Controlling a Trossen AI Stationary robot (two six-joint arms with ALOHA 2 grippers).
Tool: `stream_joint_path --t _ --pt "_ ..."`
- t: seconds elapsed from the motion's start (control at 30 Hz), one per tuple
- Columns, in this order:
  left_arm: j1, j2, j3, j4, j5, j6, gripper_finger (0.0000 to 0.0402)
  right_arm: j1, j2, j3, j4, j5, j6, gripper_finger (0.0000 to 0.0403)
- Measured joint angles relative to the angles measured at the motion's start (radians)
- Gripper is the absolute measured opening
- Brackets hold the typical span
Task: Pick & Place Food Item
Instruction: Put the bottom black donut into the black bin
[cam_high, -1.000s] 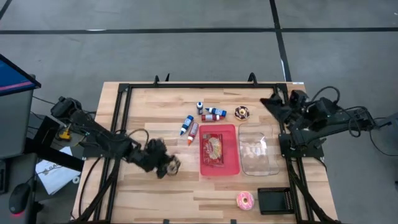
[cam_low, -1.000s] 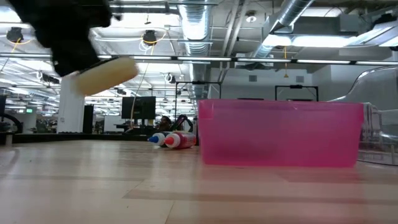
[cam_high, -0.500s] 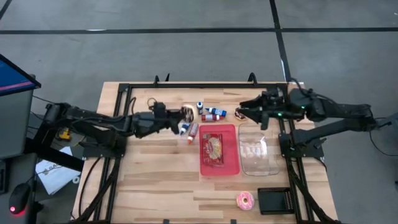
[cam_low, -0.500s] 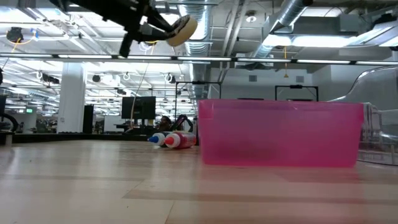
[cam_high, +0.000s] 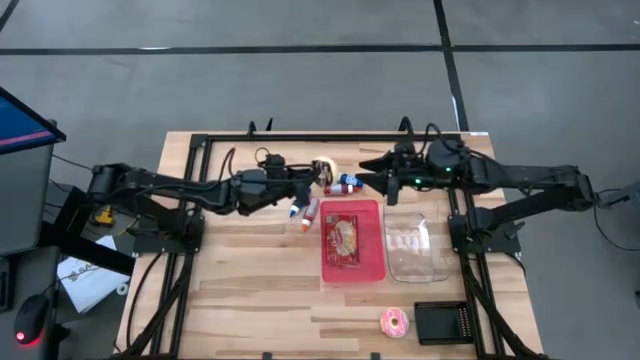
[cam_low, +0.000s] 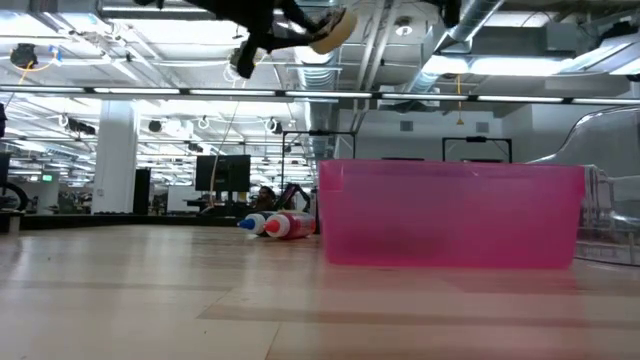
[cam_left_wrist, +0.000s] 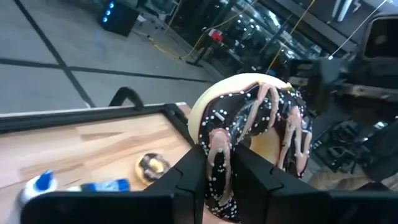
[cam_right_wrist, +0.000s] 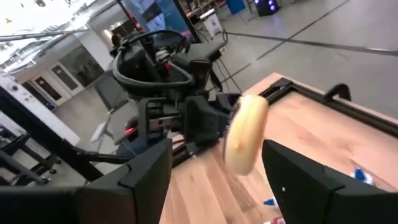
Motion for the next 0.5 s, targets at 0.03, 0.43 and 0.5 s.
stream_joint_path --t 0.03,0.43,0.5 --pt "-0.003 0.007 0.012 0.004 0.013 0.000 0.0058 0.000 0.011 0.000 0.011 0.000 -0.007 0.0240" --pt "-0.007 0.014 0.041 0.006 0.021 -0.007 0.0058 0.001 0.108 -0.001 0.059 0.003 -0.038 0.0240" --pt "-0.007 0.014 0.041 0.006 0.021 -0.008 0.0058 -0.004 0.110 -0.001 0.052 0.003 -0.040 0.0240"
